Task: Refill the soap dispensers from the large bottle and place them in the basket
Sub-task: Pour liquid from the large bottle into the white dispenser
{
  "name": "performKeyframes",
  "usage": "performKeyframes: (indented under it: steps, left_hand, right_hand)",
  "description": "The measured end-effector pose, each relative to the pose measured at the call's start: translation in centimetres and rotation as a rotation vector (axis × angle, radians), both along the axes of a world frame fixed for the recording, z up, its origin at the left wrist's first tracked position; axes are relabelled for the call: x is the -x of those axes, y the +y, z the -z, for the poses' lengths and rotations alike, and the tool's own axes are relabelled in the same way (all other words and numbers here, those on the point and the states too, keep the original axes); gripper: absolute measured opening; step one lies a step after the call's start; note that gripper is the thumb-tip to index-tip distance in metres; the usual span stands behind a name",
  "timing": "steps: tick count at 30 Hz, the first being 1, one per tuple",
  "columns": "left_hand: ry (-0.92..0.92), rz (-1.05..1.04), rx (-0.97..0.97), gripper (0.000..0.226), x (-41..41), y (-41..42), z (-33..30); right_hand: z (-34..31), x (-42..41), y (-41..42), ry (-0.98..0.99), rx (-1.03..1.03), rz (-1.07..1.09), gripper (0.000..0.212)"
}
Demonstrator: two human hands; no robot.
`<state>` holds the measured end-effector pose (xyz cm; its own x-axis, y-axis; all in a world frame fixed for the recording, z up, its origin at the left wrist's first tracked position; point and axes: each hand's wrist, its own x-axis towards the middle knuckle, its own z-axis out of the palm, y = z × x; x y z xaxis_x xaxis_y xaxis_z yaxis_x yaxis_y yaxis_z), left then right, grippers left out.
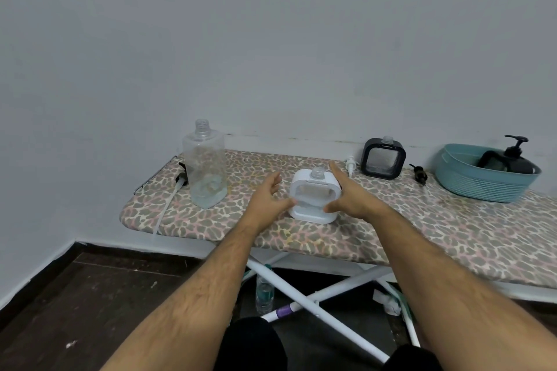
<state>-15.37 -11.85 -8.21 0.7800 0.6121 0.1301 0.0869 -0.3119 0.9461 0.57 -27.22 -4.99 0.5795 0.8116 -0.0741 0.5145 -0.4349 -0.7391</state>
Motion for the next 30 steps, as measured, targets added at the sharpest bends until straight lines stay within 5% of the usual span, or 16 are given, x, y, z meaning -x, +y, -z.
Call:
performKeyframes:
  steps: [4, 12, 19, 23, 30]
  left_hand:
    - [-0.006, 0.069, 0.061, 0.094, -1.3, -0.4, 0.9]
    - [-0.039, -0.100, -0.059, 0.066, -2.5, -1.2, 1.5]
    - [-0.094, -0.070, 0.073, 0.057, -3.7, 0.1, 1.6]
    - [-0.106, -0.017, 0.163, 0.059, -4.0, 0.7, 1.8]
    - [-0.135, 0.021, 0.228, 0.056, -4.0, 1.2, 2.2]
  right_hand:
    - [0.2, -0.7, 0.3, -0.047, 0.014, -0.018, 0.115]
    - [0.1, -3.2, 0.5, -0.029, 0.144, -0.087, 0.108]
    - [-0.6, -7.8, 0.8, -0.194, -0.070, 0.310, 0.038]
    - [0.4, -9.9, 2.1, -0.248, -0.084, 0.472, 0.019]
    - [1.6, -13.0, 6.2, -0.424, 0.070, 0.476, 0.040]
